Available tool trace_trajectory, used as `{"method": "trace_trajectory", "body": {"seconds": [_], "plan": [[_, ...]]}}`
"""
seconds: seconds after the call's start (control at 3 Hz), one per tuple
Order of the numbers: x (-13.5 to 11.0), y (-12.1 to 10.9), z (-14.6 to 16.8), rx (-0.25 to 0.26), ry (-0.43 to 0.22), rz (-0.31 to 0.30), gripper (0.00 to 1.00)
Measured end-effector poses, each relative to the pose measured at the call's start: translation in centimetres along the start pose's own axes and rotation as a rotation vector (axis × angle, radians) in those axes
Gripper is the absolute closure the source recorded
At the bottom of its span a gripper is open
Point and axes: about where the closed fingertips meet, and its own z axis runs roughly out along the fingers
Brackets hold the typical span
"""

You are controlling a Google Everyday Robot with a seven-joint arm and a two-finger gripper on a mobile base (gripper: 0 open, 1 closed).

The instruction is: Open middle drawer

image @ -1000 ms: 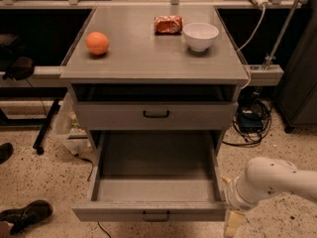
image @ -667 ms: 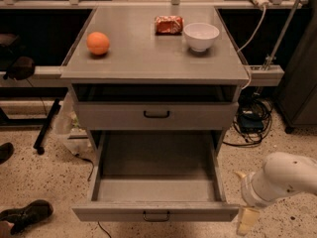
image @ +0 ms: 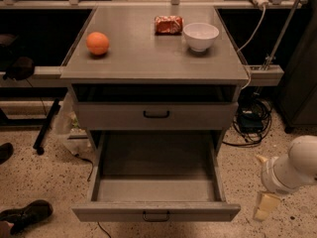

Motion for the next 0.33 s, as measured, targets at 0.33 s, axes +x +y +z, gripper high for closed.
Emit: {"method": "trace_trajectory", "body": {"seconds": [0.33], "plan": [[0.01,-0.08,-0.07,0.002,0.000,0.000,0.00]]}}
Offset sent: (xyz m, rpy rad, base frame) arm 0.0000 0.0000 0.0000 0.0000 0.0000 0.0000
